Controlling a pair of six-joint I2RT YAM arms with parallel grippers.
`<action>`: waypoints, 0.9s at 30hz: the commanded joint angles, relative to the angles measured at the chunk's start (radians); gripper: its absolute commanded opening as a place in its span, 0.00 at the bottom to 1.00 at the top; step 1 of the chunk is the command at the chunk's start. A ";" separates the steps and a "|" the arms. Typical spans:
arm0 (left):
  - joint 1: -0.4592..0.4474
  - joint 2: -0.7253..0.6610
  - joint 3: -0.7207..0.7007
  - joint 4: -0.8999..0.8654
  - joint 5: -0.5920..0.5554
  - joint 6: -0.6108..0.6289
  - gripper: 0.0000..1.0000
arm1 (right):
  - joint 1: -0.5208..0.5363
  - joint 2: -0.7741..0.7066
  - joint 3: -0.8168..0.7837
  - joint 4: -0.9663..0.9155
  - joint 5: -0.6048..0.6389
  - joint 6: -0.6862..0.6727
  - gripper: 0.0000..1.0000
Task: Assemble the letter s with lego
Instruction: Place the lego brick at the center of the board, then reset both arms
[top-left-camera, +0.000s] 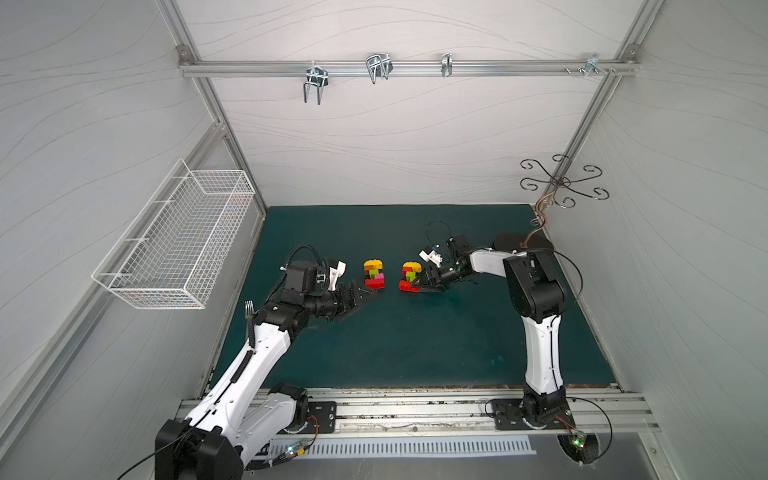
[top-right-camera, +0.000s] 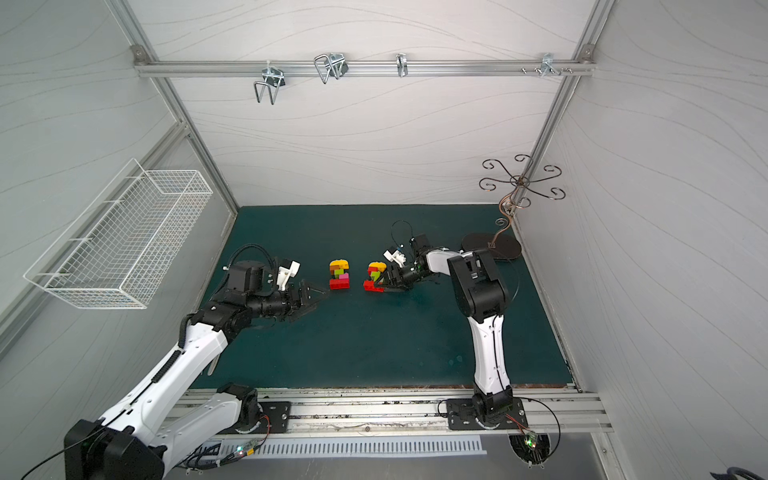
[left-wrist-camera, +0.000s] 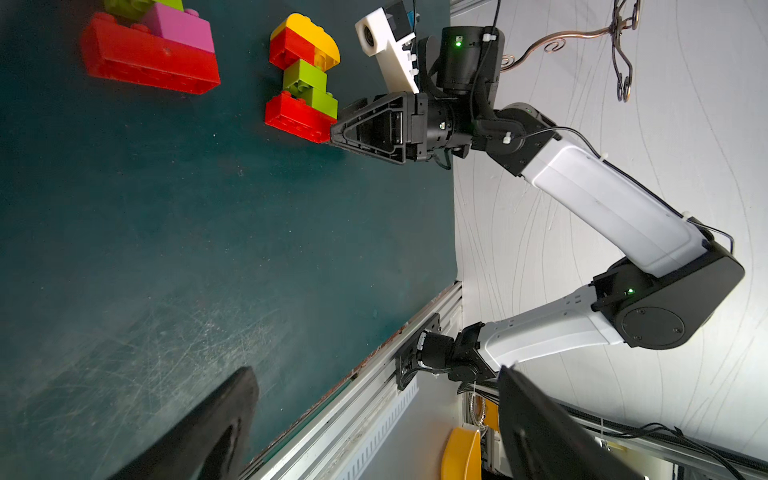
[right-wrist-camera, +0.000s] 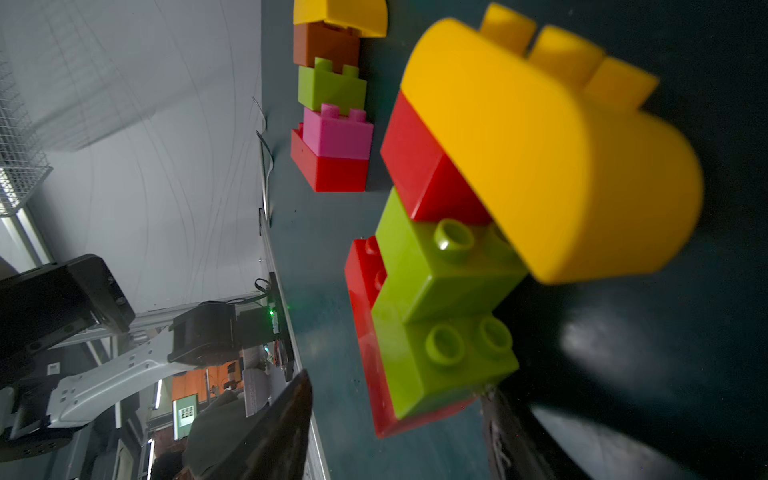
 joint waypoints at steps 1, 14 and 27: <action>0.005 -0.008 0.063 -0.013 -0.022 0.042 0.93 | -0.005 -0.023 0.009 -0.140 0.199 -0.048 0.70; 0.004 -0.071 0.115 -0.042 -0.788 0.119 0.97 | -0.114 -0.625 -0.406 0.255 0.583 -0.039 0.99; 0.004 -0.116 -0.308 0.479 -1.416 0.191 0.97 | -0.300 -0.750 -0.950 1.064 0.798 -0.161 0.99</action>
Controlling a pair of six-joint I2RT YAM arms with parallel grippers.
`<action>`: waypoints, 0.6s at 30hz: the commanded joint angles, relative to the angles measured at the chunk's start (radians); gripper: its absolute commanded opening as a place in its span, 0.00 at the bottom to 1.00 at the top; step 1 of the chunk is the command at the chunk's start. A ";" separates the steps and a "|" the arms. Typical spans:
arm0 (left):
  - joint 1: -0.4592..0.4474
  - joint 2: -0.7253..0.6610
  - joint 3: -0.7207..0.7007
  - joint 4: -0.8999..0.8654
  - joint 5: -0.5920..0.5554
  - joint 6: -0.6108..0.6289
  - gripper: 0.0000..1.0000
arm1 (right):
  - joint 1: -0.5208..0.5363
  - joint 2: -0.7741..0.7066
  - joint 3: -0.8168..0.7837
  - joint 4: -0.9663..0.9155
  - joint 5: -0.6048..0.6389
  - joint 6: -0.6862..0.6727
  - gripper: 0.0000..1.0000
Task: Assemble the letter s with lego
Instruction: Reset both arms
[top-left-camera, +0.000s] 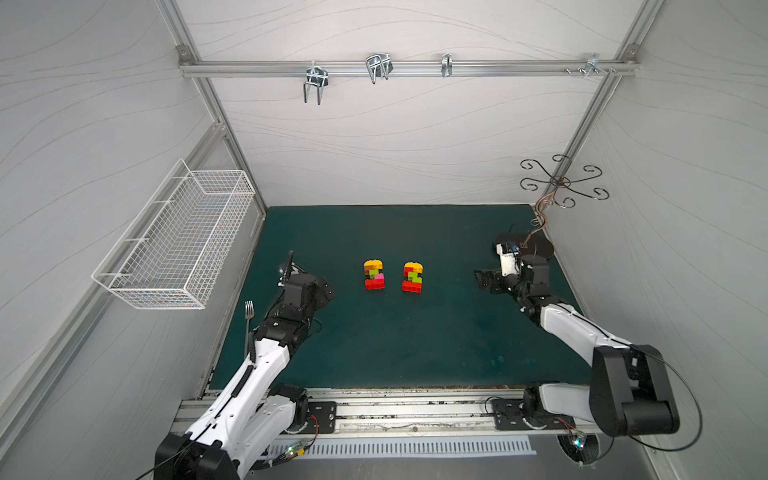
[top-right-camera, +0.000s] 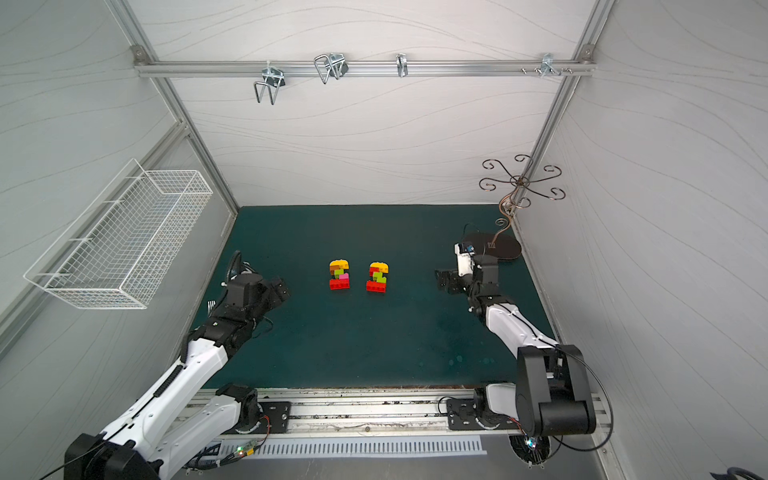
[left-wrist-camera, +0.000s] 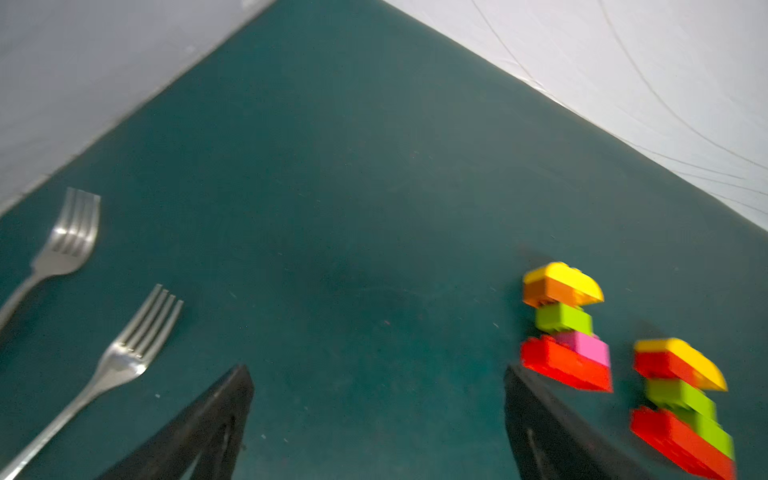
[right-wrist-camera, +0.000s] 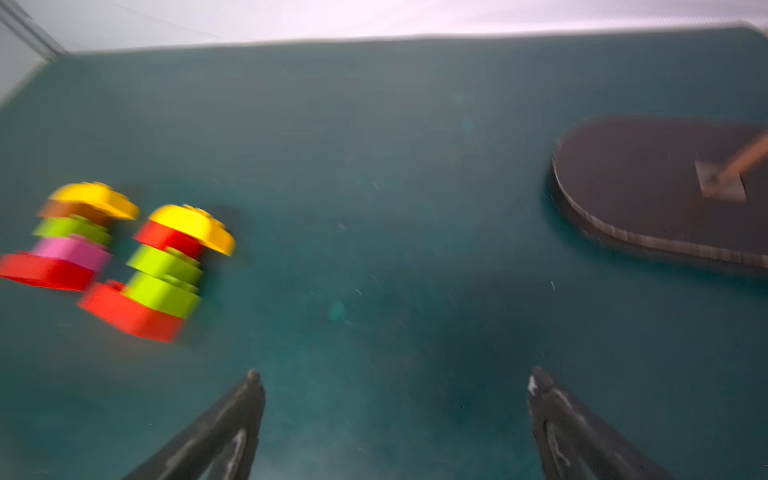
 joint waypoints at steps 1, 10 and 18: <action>0.004 -0.030 -0.067 0.263 -0.221 0.087 0.97 | -0.009 0.082 -0.041 0.337 0.077 -0.023 0.99; 0.045 0.194 -0.261 0.906 -0.348 0.352 0.99 | -0.017 0.244 -0.053 0.530 0.109 -0.011 0.99; 0.105 0.630 -0.135 1.198 -0.120 0.504 0.98 | -0.021 0.240 -0.001 0.410 0.116 -0.001 0.99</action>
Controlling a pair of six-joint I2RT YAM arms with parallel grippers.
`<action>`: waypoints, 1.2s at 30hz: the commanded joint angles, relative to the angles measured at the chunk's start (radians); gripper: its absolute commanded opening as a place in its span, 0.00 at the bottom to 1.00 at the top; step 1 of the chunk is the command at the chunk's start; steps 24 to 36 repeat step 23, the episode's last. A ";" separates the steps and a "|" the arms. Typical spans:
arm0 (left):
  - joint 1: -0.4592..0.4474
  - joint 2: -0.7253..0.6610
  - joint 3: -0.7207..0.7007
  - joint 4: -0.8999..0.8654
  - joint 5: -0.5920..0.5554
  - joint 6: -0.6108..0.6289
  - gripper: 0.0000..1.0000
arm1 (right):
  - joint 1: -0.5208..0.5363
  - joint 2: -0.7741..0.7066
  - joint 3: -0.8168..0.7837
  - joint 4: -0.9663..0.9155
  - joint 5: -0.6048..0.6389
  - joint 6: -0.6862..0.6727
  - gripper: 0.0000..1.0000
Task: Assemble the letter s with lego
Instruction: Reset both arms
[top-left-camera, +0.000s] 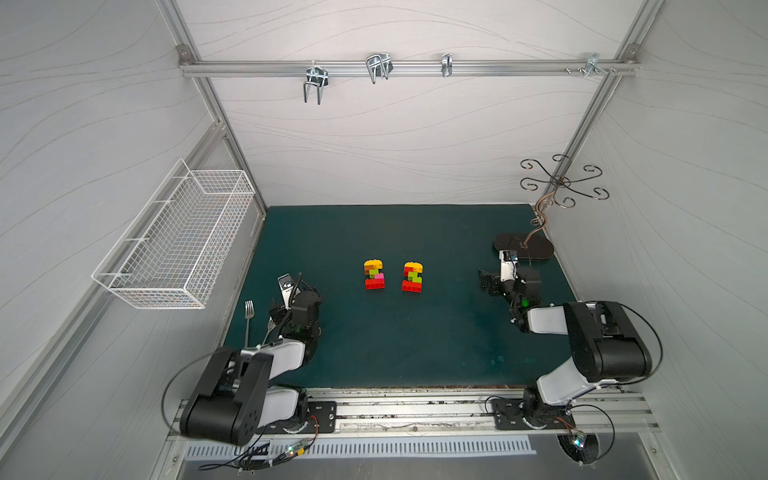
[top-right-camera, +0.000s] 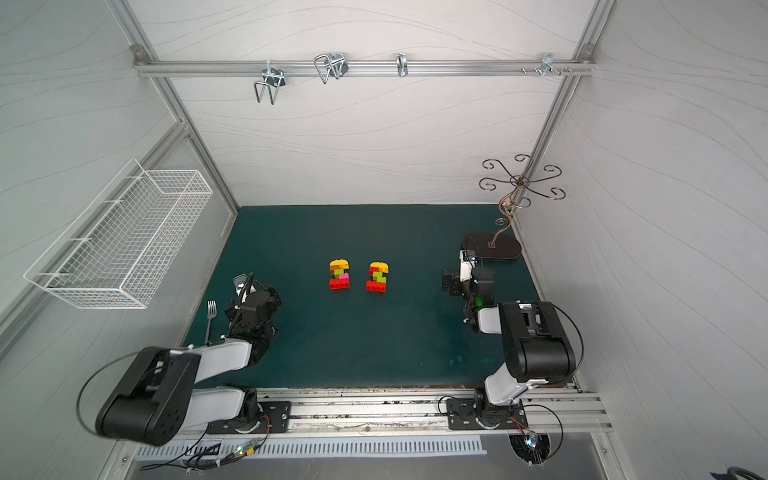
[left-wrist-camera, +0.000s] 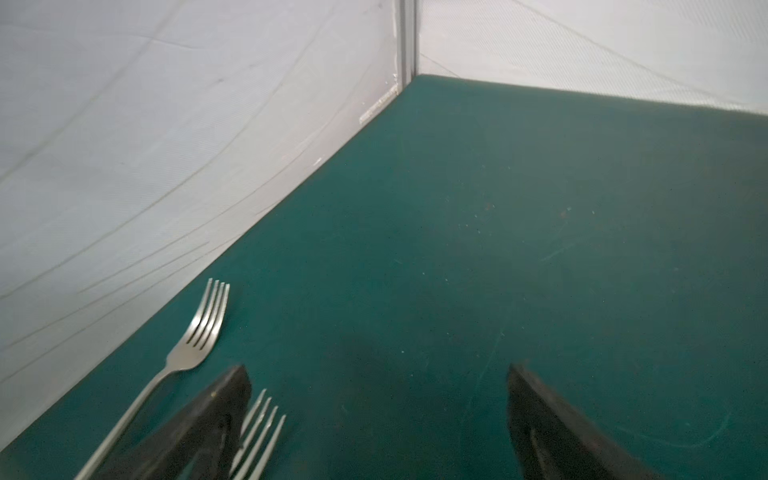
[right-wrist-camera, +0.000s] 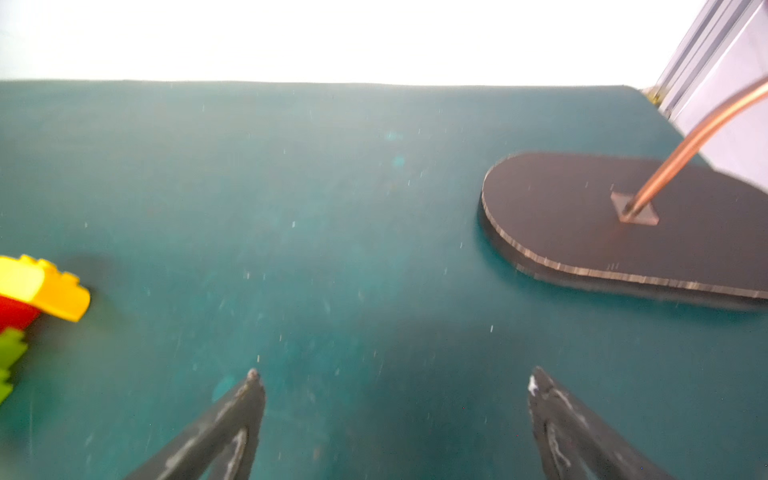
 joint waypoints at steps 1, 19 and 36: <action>0.025 0.064 0.118 0.115 0.165 0.107 0.96 | -0.007 0.007 0.003 -0.016 0.006 0.006 0.99; 0.106 0.105 0.161 0.038 0.305 0.045 0.99 | -0.007 0.011 0.006 -0.015 0.005 0.005 0.99; 0.106 0.108 0.161 0.043 0.305 0.045 0.99 | -0.007 0.007 0.004 -0.018 0.006 0.006 0.99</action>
